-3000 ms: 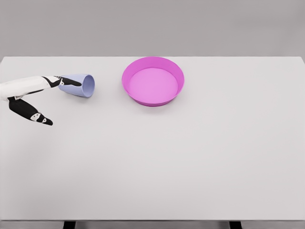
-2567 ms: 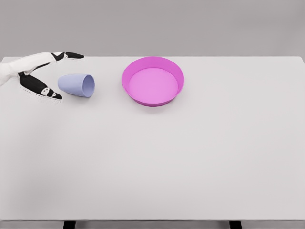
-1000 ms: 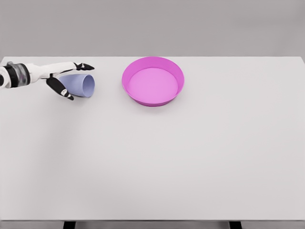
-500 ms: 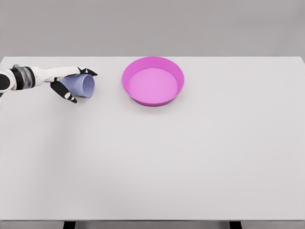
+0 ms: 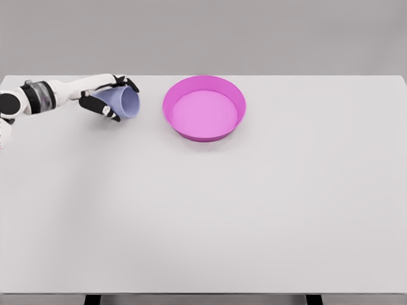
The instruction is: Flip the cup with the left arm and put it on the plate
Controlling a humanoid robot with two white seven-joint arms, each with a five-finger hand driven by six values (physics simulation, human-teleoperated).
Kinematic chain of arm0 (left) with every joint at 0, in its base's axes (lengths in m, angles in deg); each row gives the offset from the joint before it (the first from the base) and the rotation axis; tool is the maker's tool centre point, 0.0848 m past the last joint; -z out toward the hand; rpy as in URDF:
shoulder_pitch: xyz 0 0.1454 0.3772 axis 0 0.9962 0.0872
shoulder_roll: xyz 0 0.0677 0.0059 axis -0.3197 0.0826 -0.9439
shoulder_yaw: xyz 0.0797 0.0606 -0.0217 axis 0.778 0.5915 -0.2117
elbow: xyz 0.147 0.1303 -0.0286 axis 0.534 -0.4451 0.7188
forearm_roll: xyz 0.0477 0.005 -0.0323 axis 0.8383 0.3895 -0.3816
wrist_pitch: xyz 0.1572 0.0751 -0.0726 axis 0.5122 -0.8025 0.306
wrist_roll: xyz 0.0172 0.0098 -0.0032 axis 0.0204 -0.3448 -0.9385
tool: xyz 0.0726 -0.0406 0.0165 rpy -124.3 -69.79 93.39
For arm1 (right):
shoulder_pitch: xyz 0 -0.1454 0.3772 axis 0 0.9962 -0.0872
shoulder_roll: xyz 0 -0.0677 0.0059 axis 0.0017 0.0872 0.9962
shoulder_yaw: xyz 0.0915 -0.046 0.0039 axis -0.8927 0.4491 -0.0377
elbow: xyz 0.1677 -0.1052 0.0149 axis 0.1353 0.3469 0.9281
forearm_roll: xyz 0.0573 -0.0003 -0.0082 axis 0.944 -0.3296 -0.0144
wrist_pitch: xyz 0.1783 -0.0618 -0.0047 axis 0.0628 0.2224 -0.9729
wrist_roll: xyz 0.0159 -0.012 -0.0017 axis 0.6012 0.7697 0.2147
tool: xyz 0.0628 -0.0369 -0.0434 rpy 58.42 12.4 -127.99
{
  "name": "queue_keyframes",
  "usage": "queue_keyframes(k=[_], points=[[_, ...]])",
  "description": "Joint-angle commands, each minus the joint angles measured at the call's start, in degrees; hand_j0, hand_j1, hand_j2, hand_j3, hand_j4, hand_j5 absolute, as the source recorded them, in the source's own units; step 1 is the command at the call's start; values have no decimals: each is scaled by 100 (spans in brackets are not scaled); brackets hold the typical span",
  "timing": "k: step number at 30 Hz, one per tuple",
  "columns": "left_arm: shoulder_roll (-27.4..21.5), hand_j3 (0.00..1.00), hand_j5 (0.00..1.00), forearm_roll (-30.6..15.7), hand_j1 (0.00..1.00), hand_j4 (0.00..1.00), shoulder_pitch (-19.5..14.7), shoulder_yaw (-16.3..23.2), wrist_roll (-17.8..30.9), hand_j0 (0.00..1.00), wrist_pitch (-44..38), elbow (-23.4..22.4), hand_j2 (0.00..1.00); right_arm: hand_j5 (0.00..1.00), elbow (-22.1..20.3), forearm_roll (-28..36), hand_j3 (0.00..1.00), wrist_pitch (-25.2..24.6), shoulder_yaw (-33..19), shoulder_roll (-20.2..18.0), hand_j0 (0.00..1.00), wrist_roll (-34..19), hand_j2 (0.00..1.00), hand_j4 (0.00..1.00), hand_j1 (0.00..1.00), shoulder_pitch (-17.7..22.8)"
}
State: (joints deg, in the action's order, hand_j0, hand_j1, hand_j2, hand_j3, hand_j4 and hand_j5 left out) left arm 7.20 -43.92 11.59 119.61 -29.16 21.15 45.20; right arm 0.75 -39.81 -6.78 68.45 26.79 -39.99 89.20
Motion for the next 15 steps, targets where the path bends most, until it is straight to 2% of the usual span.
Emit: queue_keyframes(k=[1,5,11,13,15], points=[[107,51,51,-492,51,51,0,-64,-8,51,-9,218,51,100,0,-2,100,1,0,0,100,-2,100,100,100,0],[291,50,50,-1134,50,50,0,-46,-8,50,-9,473,50,100,0,-2,100,1,0,0,100,-2,100,100,100,0],[652,50,50,-1917,50,50,-18,15,0,50,-9,517,50,100,0,-2,100,1,0,0,100,6,100,100,100,0],[652,50,50,-1960,50,50,-61,7,27,50,-9,508,50,100,0,-2,100,1,0,0,100,-2,100,100,100,0],[827,48,48,-2347,48,48,-53,7,36,48,-9,508,48,100,0,-2,100,1,0,0,100,-2,100,100,100,0]])
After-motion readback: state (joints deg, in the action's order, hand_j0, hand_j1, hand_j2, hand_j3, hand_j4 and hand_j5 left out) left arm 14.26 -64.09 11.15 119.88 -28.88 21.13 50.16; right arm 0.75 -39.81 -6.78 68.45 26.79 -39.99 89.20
